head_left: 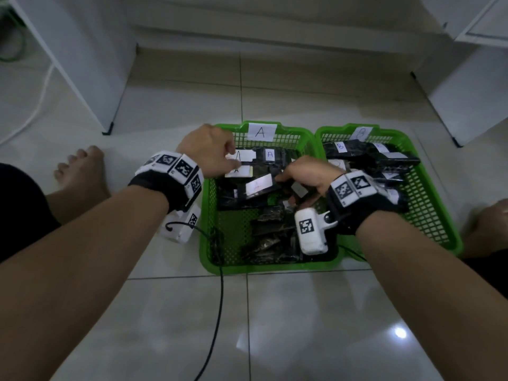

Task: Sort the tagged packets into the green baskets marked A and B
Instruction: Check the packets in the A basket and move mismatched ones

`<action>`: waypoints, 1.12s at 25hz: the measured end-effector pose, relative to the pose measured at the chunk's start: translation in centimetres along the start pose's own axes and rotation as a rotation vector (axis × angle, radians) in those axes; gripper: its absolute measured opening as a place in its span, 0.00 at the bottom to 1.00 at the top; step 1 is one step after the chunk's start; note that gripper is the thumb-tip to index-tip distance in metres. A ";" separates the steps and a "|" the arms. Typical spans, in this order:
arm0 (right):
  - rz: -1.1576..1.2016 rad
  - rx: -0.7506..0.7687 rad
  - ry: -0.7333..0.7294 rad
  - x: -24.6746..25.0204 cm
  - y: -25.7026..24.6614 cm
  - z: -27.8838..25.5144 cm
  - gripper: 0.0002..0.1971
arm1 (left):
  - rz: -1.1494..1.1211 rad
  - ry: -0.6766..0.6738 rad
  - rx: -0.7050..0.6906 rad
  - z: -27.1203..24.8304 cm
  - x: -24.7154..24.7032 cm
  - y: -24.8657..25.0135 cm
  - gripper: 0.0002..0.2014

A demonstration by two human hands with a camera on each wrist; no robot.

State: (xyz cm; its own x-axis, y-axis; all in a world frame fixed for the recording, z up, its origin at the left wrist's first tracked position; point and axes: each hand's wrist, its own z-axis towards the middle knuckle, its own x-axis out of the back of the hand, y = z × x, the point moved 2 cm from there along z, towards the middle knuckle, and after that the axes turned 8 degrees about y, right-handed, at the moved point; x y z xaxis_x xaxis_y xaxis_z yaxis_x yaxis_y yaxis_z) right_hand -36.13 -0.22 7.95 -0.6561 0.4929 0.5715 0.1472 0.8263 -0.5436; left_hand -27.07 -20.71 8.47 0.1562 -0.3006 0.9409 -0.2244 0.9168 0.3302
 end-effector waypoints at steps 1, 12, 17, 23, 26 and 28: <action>-0.038 0.012 0.023 -0.8 -0.4 0.0 0.09 | 0.009 -0.034 -0.098 -0.2 -0.6 0.4 0.14; 0.101 0.025 0.089 1.7 -0.7 0.0 0.12 | 0.526 -0.403 -0.264 -1.3 -5.0 3.9 0.19; 0.443 -0.015 0.006 3.7 1.1 0.0 0.05 | 0.558 -0.460 -0.308 -1.4 -5.2 4.2 0.19; 0.329 0.143 0.077 3.3 2.7 0.8 0.14 | 0.022 -0.225 -0.103 -0.1 -4.1 4.0 0.06; 0.490 0.122 0.019 3.0 2.8 0.9 0.09 | -0.609 -0.152 0.159 0.8 -3.0 5.5 0.05; 0.568 0.139 -0.014 2.8 2.7 0.5 0.11 | -0.754 -0.180 0.212 0.9 -3.0 6.0 0.10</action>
State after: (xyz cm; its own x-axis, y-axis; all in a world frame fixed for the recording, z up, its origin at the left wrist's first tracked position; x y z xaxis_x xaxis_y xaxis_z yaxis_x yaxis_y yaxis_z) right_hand -37.93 3.21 7.77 -0.5122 0.8439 0.1594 0.3811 0.3897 -0.8384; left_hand -29.78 -14.54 7.73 0.1848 -0.8736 0.4502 -0.3006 0.3858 0.8722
